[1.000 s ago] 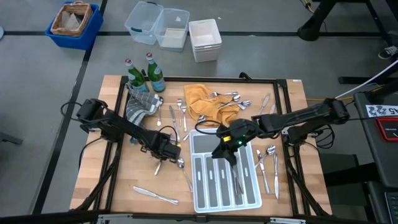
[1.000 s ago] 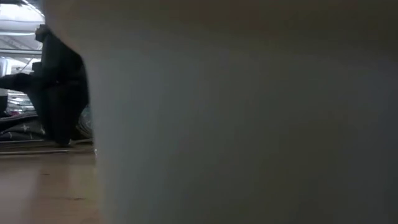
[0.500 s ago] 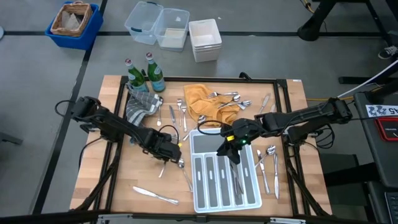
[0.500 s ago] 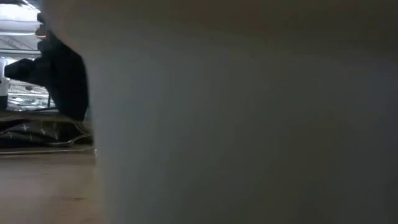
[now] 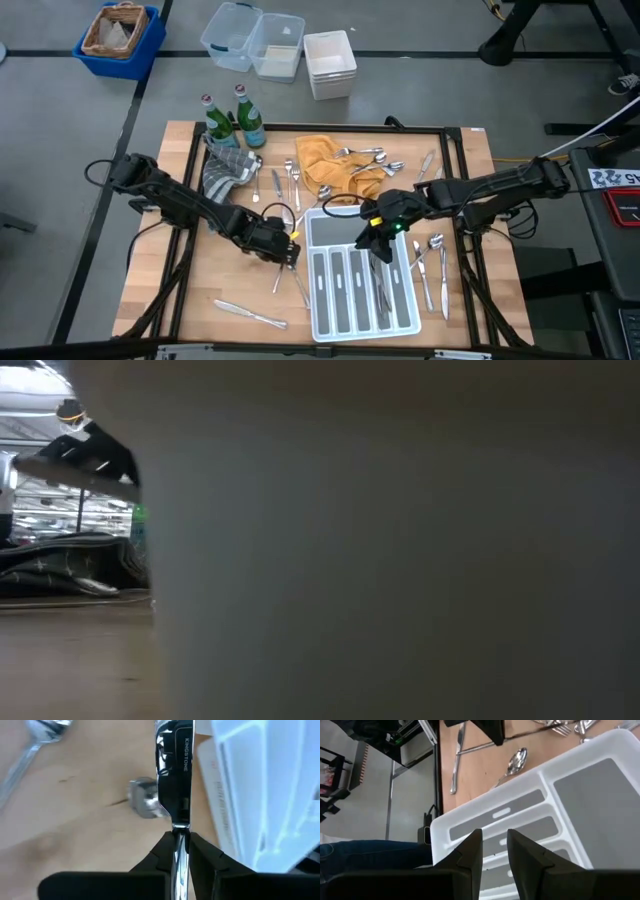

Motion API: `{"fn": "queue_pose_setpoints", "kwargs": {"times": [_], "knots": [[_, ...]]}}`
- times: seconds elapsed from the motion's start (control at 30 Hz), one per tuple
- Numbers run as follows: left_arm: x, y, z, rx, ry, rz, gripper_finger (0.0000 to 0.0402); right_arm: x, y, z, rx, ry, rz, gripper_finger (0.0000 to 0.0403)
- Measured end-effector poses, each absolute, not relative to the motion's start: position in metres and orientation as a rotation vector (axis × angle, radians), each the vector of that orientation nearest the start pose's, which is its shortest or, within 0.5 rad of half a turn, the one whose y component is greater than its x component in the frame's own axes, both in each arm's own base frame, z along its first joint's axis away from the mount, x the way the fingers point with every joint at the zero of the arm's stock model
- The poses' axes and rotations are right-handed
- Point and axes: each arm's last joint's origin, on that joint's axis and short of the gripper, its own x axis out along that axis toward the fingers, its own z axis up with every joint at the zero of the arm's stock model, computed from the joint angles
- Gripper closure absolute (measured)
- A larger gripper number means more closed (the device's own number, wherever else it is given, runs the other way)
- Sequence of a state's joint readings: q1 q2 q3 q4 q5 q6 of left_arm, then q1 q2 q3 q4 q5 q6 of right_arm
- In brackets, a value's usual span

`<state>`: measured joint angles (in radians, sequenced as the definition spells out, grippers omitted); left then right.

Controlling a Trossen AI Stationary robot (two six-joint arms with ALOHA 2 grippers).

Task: Sort silverware
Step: Put the table knife into the silverware tray

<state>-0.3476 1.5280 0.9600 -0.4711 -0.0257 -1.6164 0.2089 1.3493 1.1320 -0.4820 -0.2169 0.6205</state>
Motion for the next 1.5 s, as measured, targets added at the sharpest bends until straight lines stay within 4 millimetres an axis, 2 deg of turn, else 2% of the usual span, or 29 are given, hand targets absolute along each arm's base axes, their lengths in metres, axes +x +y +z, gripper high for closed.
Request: {"fn": "queue_pose_setpoints", "kwargs": {"times": [0.23,0.43,0.57,0.8,1.07,1.5], "knots": [[0.29,-0.112,0.213,-1.34,0.809,0.48,0.0372,0.276,0.065,0.305,0.585,0.829,0.169,0.0311],[0.297,-0.136,0.216,-1.433,0.64,0.419,0.0375,0.273,0.063,0.307,0.55,0.825,0.145,0.0311],[0.303,-0.157,0.205,-1.51,0.56,0.392,0.0372,0.27,0.061,0.309,0.534,0.81,0.102,0.0311],[0.318,-0.184,0.17,-1.621,0.497,0.353,0.0374,0.267,0.058,0.309,0.5,0.797,0.005,0.0311],[0.322,-0.186,0.141,-1.638,0.524,0.429,0.0358,0.268,0.057,0.308,0.518,0.79,-0.034,0.0311],[0.323,-0.187,0.137,-1.528,0.553,0.398,0.0355,0.268,0.057,0.308,0.519,0.79,-0.034,0.0311]]}}
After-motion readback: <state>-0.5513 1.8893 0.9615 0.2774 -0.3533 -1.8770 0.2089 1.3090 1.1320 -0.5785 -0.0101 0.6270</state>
